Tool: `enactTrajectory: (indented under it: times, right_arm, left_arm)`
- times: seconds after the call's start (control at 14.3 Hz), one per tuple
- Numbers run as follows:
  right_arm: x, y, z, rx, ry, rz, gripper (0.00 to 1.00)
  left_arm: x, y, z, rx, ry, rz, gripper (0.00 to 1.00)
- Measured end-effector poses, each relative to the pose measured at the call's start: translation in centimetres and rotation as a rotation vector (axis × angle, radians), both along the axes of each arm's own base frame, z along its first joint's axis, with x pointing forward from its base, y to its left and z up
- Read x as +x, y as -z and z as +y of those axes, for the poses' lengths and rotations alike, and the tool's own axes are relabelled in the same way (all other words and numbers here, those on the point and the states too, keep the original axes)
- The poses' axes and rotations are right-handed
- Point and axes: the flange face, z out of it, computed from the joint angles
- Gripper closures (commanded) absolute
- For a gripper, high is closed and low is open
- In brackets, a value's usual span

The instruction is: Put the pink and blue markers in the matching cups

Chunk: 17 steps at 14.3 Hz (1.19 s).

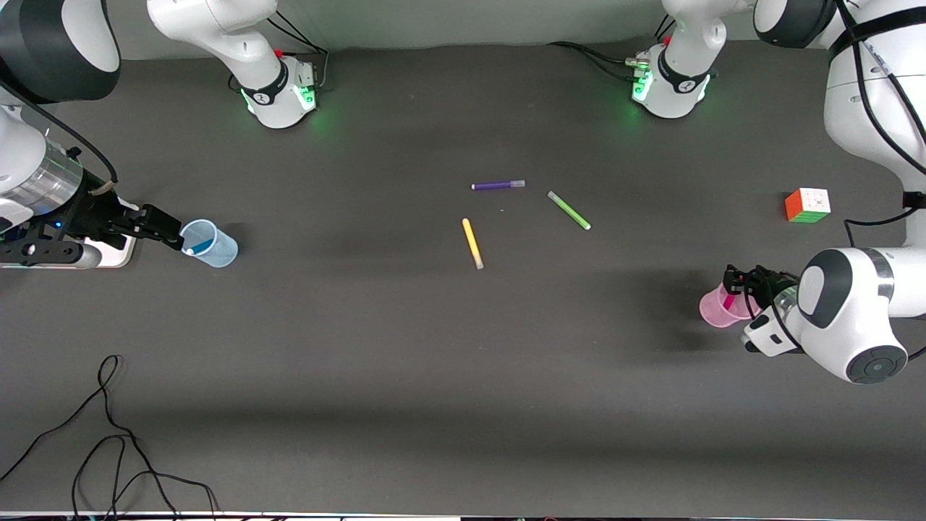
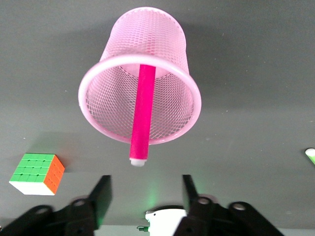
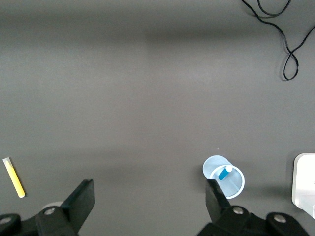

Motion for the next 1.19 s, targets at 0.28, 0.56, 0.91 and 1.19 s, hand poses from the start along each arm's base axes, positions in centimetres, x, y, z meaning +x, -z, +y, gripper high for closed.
enactTrajectory:
  times: [0.28,0.56,0.91,1.19]
  right_arm:
    - [0.0,0.0,0.0,0.0,-0.002,0.001,0.0]
    - [0.0,-0.5,0.0,0.0,-0.003,-0.006,0.0]
    - [0.0,-0.7,0.0,0.001,-0.003,-0.007,0.0]
    - [0.0,-0.7,0.0,0.001,-0.003,-0.007,0.0]
  left_arm:
    - [1.6,-2.9,0.0,0.037,0.019,-0.066,0.0]
    - [2.1,-8.6,0.6,0.052,0.006,-0.116,0.0]
    - [-0.2,-20.4,0.1,0.025,0.001,-0.302,0.0]
    - [-3.9,-25.2,-0.5,0.013,0.004,-0.437,0.0]
